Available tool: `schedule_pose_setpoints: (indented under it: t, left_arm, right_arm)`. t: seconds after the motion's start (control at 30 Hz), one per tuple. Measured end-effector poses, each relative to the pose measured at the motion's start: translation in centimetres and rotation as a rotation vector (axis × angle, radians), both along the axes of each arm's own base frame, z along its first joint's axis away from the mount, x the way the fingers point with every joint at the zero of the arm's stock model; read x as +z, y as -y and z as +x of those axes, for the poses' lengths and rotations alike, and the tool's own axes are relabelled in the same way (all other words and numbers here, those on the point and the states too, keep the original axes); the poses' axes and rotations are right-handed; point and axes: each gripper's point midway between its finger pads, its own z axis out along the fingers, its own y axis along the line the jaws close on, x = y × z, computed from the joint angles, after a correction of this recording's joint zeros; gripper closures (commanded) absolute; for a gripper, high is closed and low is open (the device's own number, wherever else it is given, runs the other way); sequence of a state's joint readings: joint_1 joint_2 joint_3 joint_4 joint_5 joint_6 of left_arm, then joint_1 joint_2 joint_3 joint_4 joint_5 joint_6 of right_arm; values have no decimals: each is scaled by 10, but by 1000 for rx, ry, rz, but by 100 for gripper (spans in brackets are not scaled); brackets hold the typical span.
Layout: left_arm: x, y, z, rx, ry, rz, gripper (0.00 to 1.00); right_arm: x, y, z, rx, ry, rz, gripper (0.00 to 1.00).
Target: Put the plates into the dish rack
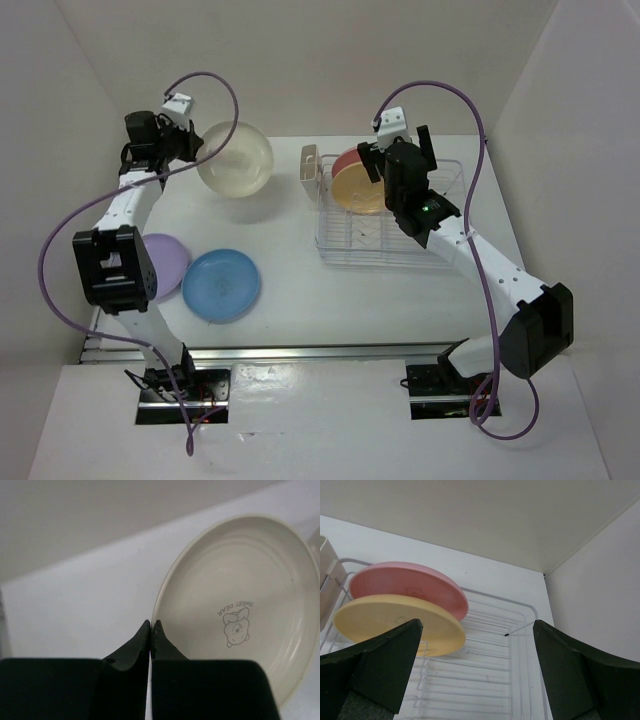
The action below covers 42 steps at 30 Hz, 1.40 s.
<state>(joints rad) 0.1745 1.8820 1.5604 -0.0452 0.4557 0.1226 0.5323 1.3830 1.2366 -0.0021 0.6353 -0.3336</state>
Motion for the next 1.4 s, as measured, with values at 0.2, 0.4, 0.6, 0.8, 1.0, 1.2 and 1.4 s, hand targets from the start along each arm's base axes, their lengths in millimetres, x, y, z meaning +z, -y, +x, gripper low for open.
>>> schedule_pose_setpoints:
  t: [0.2,0.4,0.6,0.8,1.0,1.2,1.4]
  left_arm:
    - [139,38,-19,-22,499,106,100]
    - [206,140,-50,-58,955,224,100]
    - [202,240,-71,-125,1136,279,100]
    - [197,257,-79,-134,1169,305,100]
    - [185,275,-89,-172,1159,286,100]
    - [170,303,-104,-239,1139,264,100]
    - [157,320,-113,-297,1119,259,100]
  right_arm:
    - [-1,0,0,3,-4,-1,0]
    - [-1,0,0,0,-6,-3,0]
    - [0,5,-1,-24,-3,-19,0]
    - [14,18,-7,-70,28,-61,0]
    - [36,32,-13,-114,81,-84,0]
    - [48,47,-14,-162,112,-123,0]
    - [66,57,-20,-187,157,-133,0]
